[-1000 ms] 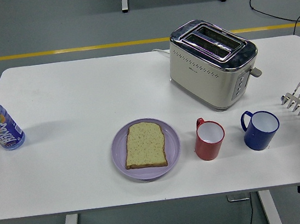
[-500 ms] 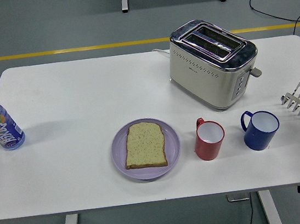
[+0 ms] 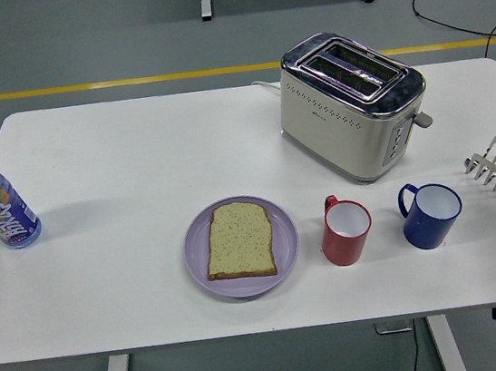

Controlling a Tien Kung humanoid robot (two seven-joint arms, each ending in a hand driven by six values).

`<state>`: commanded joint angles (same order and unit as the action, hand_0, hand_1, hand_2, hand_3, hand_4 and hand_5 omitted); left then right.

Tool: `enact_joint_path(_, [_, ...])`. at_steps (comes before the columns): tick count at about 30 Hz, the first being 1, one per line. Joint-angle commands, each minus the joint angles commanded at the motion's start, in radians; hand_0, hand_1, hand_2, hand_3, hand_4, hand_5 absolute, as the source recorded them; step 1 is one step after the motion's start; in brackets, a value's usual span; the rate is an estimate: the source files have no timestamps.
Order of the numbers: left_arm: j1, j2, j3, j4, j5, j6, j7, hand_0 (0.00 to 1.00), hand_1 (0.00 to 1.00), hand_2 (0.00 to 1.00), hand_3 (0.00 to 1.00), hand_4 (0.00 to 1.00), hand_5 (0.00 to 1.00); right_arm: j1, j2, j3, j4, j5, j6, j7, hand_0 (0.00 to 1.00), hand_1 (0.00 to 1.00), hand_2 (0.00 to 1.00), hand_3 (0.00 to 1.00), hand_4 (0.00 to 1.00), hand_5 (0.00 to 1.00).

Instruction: Pick up the cup,pour liquid into bread,place the cup on the desk

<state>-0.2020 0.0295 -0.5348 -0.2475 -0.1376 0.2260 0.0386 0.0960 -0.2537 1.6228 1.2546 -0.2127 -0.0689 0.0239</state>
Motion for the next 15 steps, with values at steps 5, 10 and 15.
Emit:
enact_joint_path(5, [0.000,0.003,-0.015,0.000,0.027,0.003,0.007,0.690,0.756,0.773,0.611,0.396,0.998,-0.005,0.002,0.011,0.001,0.000,0.001,-0.002,0.601,0.498,0.584,0.585,0.627,0.094])
enact_joint_path(10, [0.005,0.006,-0.040,-0.001,0.069,0.006,0.017,0.690,0.756,0.773,0.611,0.396,0.998,-0.013,0.001,0.014,0.000,0.001,0.003,-0.002,0.601,0.498,0.584,0.585,0.627,0.092])
enact_joint_path(15, [0.012,0.007,-0.060,-0.001,0.101,0.008,0.025,0.690,0.756,0.773,0.611,0.396,0.998,-0.018,-0.002,0.010,-0.001,0.002,0.003,-0.002,0.601,0.497,0.583,0.585,0.627,0.091])
